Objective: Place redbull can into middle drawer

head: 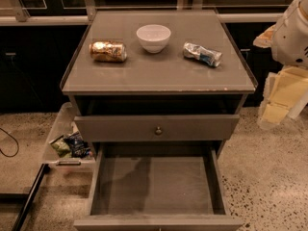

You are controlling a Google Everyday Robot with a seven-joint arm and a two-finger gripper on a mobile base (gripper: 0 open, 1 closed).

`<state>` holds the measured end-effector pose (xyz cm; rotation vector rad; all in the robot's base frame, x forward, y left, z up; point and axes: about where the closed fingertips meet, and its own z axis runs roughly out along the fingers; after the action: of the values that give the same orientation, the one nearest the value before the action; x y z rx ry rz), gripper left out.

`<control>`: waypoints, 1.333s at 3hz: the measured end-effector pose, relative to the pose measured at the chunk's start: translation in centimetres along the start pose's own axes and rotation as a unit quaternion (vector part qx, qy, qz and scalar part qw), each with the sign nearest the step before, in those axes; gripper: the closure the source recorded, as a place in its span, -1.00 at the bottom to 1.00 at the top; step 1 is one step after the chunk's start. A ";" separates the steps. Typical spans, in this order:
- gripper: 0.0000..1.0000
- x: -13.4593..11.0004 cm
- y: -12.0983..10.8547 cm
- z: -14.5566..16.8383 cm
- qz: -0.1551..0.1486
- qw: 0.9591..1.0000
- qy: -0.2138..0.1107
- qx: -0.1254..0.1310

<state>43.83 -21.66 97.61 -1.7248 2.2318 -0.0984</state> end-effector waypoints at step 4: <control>-1.00 -3.3 -8.9 8.0 -0.061 0.992 -0.108 0.013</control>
Offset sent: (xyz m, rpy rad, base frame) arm 0.0719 0.0220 -0.0424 0.0814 -0.0896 0.1123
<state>55.16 -19.83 92.88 -1.7668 1.9618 0.0308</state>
